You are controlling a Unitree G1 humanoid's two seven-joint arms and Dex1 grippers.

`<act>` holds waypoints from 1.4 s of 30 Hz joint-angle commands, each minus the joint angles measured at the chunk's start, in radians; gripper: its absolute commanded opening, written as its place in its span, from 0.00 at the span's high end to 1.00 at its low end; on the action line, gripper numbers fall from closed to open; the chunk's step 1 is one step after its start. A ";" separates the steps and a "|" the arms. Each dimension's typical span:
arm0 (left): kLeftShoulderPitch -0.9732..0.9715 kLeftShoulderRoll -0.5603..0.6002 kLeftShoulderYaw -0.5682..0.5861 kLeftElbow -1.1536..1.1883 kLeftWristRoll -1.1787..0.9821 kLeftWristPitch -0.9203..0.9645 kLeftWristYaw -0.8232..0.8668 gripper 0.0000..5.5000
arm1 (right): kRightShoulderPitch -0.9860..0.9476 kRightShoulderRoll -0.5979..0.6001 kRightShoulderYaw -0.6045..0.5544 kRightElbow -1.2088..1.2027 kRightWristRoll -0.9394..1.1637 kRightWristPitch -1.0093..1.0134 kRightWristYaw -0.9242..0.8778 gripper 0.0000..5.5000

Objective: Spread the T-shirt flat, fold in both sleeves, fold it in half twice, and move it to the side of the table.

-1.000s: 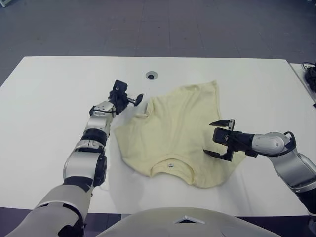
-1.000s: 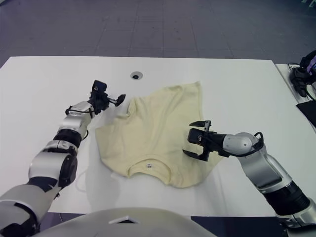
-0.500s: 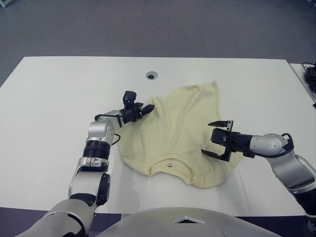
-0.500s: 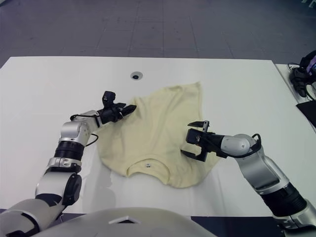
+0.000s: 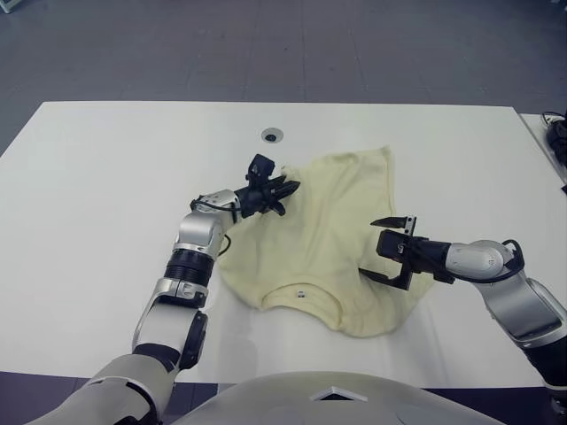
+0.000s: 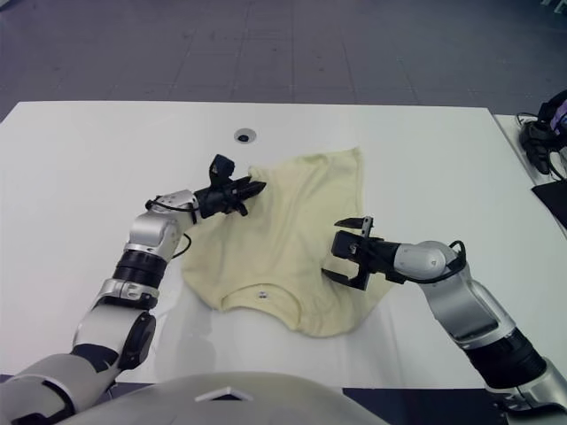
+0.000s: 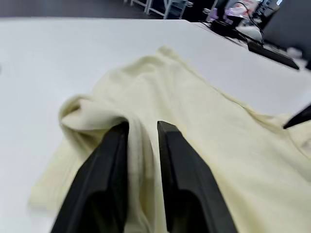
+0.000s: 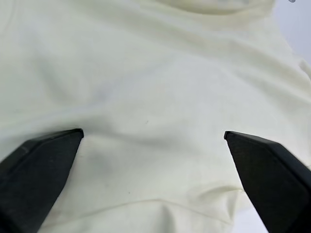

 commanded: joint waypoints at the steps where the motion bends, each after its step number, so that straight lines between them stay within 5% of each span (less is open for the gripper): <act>1: 0.094 0.111 -0.207 -0.111 0.145 -0.122 -0.148 0.99 | 0.079 0.006 0.077 0.042 -0.037 0.058 0.023 0.02; 8: 0.151 0.230 -0.316 -0.168 0.260 -0.239 -0.243 1.00 | 0.075 0.013 0.078 0.043 -0.039 0.065 0.019 0.02; 18: 0.144 0.235 -0.010 -0.457 -0.190 0.122 -0.272 0.70 | 0.084 0.013 0.079 0.046 -0.044 0.064 0.016 0.02; 22: 0.047 0.237 0.051 -0.321 -0.141 0.089 -0.186 0.59 | 0.084 0.013 0.084 0.048 -0.048 0.061 0.015 0.02; 30: -0.054 0.215 -0.132 0.128 0.302 -0.295 0.080 0.33 | 0.076 0.013 0.088 0.050 -0.053 0.058 0.017 0.02; 39: -0.188 0.201 -0.177 0.468 0.474 -0.448 0.221 0.05 | 0.098 -0.055 0.109 0.000 -0.084 -0.008 0.066 0.02; 42: -0.239 0.185 -0.188 0.572 0.495 -0.490 0.226 0.02 | 0.095 -0.122 0.125 0.011 -0.145 -0.091 0.095 0.02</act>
